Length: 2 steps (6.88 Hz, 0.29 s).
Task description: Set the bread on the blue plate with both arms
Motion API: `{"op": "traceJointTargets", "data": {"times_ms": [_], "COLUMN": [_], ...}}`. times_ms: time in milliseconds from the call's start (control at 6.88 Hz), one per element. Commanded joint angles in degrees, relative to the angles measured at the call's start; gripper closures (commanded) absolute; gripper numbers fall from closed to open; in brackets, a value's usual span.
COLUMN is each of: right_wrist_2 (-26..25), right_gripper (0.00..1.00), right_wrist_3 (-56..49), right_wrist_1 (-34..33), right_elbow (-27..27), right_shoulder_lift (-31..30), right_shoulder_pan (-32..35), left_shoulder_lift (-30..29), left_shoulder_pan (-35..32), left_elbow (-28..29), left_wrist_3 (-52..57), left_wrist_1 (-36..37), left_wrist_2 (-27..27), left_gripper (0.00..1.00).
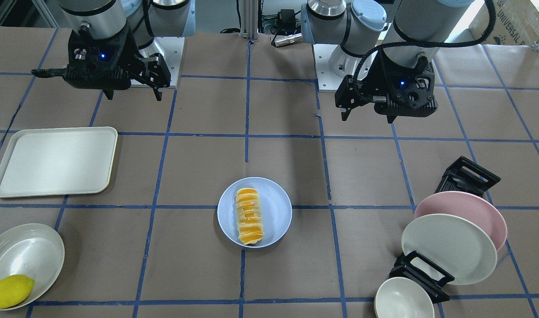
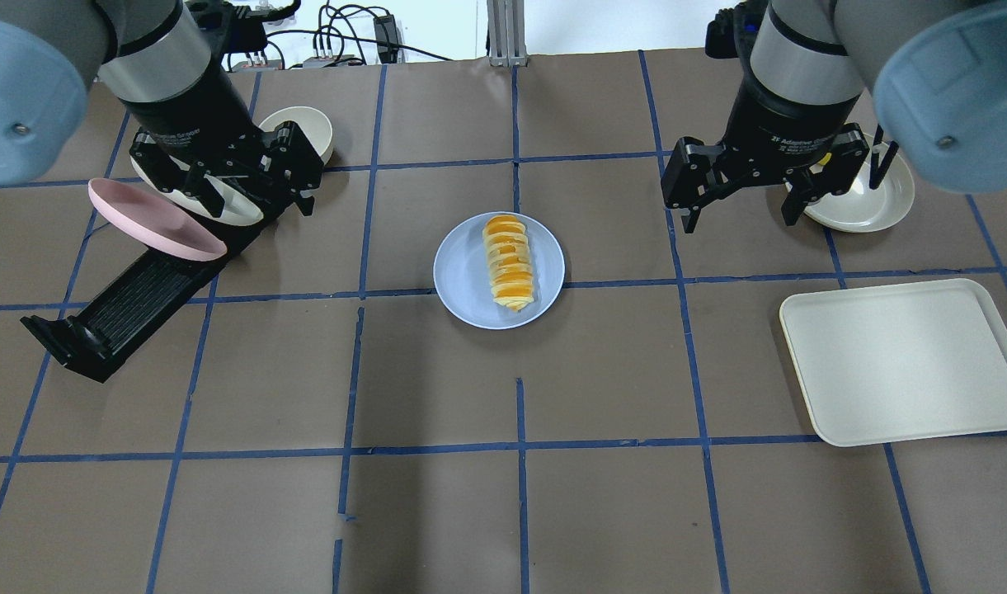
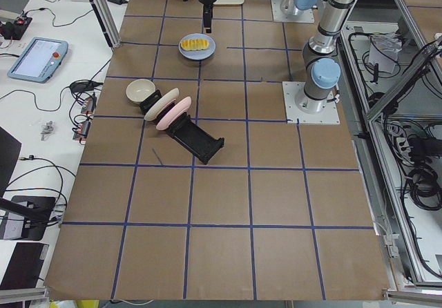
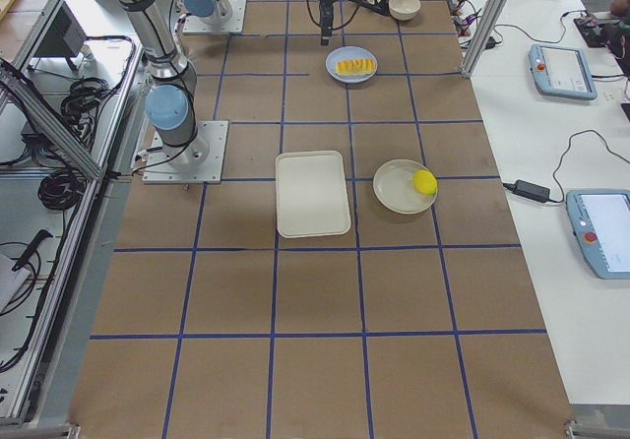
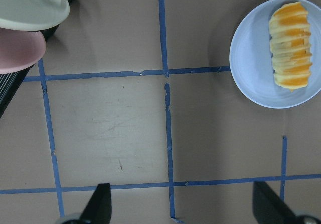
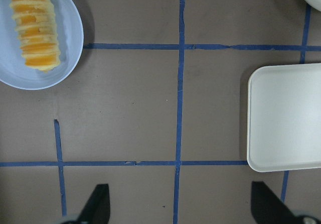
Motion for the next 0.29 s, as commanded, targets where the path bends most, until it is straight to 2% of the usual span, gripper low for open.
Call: {"op": "traceJointTargets", "data": {"times_ms": [0, 145], "right_wrist_2": [0.0, 0.0], "right_gripper": [0.0, 0.0], "right_wrist_3": [0.0, 0.0], "right_wrist_1": [-0.11, 0.07], "right_elbow": [0.06, 0.06], "right_shoulder_lift": [0.02, 0.02], "right_shoulder_pan": [-0.09, -0.18], "left_shoulder_lift": [0.07, 0.07], "left_shoulder_pan": [0.0, 0.0], "left_elbow": [-0.46, -0.03], "left_wrist_3": [0.0, 0.0], "left_wrist_1": [-0.02, -0.02], "left_wrist_2": [0.0, 0.0], "left_gripper": [0.0, 0.0]}}
